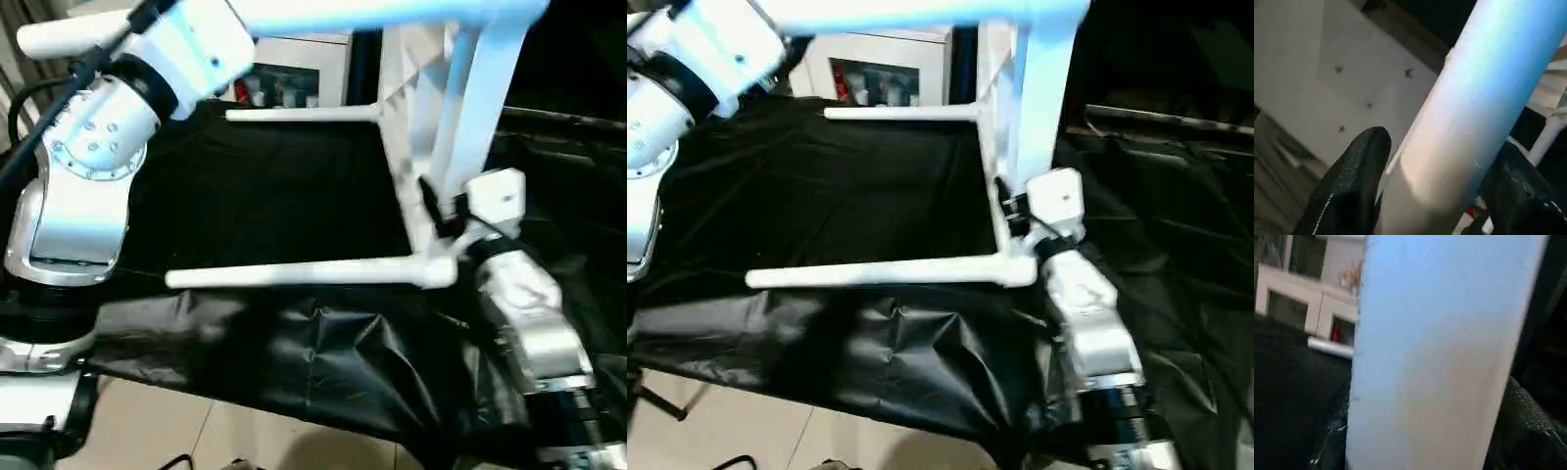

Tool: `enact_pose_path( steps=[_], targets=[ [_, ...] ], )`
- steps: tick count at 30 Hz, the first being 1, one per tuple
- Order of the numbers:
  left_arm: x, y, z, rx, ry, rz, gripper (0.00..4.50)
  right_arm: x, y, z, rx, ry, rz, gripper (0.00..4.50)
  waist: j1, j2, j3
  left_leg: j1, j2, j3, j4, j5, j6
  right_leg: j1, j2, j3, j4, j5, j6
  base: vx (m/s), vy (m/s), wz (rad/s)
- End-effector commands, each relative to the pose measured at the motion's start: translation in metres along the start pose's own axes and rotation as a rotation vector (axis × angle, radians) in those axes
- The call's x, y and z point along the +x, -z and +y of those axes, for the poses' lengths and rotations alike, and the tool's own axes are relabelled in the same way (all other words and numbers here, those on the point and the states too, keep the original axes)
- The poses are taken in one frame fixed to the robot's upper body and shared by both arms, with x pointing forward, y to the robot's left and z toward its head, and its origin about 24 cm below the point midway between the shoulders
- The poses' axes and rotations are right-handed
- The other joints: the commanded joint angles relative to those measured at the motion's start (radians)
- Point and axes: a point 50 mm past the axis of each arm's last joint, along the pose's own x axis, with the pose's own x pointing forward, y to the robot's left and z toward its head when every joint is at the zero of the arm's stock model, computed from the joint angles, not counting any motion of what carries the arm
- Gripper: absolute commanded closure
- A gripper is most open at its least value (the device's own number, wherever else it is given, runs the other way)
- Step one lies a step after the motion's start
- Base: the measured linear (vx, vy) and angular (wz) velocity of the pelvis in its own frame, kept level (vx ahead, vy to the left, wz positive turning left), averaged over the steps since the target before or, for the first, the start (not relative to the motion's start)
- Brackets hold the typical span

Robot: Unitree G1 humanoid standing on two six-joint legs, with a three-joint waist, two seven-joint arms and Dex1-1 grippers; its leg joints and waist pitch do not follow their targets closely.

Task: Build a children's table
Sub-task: Flip table

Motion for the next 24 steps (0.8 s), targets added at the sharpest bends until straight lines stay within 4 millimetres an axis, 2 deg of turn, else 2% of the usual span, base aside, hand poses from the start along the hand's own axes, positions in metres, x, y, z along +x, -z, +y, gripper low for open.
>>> enact_pose_path(
  steps=[1, 2, 4, 9, 12, 16, 17, 22, 24],
  targets=[
    [0.001, 0.020, 0.006, -0.210, -0.083, 0.095, 1.80, 0.006, -0.039, 0.014, -0.039, -0.114, -0.216, 1.64, 0.003, -0.020, -0.059, 0.026, 0.046, -0.028, -0.069, -0.231, -0.001, 0.033, -0.058, 0.036, -0.073, -0.241, -0.156, 0.000, 0.000, 0.00],
    [0.001, 0.020, 0.007, -0.210, -0.086, 0.096, 1.80, 0.006, -0.043, 0.012, -0.042, -0.104, -0.236, 1.64, 0.004, -0.021, -0.059, 0.027, 0.046, -0.028, -0.069, -0.242, -0.002, 0.031, -0.059, 0.036, -0.075, -0.262, -0.151, 0.000, 0.000, 0.00],
    [0.000, 0.021, 0.009, -0.218, -0.104, 0.105, 1.80, 0.007, -0.047, 0.010, -0.048, -0.091, -0.263, 1.64, 0.006, -0.017, -0.058, 0.028, 0.046, -0.030, -0.070, -0.260, -0.008, 0.029, -0.058, 0.036, -0.078, -0.289, -0.140, 0.000, 0.000, 0.00],
    [-0.001, 0.022, 0.013, -0.209, -0.119, 0.119, 1.80, 0.008, -0.057, 0.004, -0.090, -0.045, -0.323, 1.64, 0.012, -0.018, -0.059, 0.028, 0.046, -0.030, -0.071, -0.263, -0.012, 0.028, -0.058, 0.037, -0.079, -0.286, -0.131, 0.000, 0.000, 0.00],
    [-0.001, 0.020, 0.013, -0.204, -0.121, 0.124, 1.80, 0.009, -0.058, 0.005, -0.168, -0.057, -0.317, 1.25, 0.017, -0.020, -0.061, 0.028, 0.046, -0.030, -0.070, -0.240, -0.010, 0.030, -0.057, 0.036, -0.074, -0.254, -0.133, 0.000, 0.000, 0.00],
    [-0.001, 0.019, 0.011, -0.193, -0.118, 0.128, 1.80, 0.009, -0.060, 0.008, -0.172, -0.092, -0.329, 0.93, 0.017, -0.021, -0.060, 0.025, 0.047, -0.030, -0.069, -0.232, 0.001, 0.031, -0.059, 0.037, -0.073, -0.256, -0.126, 0.000, 0.000, 0.00],
    [-0.001, 0.019, 0.011, -0.187, -0.117, 0.130, 1.80, 0.010, -0.061, 0.008, -0.177, -0.088, -0.331, 0.83, 0.016, -0.023, -0.060, 0.024, 0.046, -0.030, -0.069, -0.232, 0.002, 0.032, -0.059, 0.036, -0.074, -0.257, -0.127, 0.000, 0.000, 0.00],
    [0.000, 0.018, 0.008, -0.185, -0.111, 0.135, 1.80, 0.010, -0.062, 0.008, -0.221, -0.073, -0.347, 0.60, 0.016, -0.023, -0.060, 0.024, 0.045, -0.030, -0.069, -0.228, 0.003, 0.032, -0.059, 0.036, -0.074, -0.257, -0.131, 0.000, 0.000, 0.00],
    [0.000, 0.021, 0.007, -0.196, -0.110, 0.157, 1.80, 0.007, -0.072, 0.010, -0.239, -0.066, -0.441, 0.60, 0.015, -0.022, -0.060, 0.025, 0.045, -0.029, -0.069, -0.240, 0.000, 0.031, -0.059, 0.036, -0.076, -0.271, -0.126, 0.000, 0.000, 0.00]
  ],
)
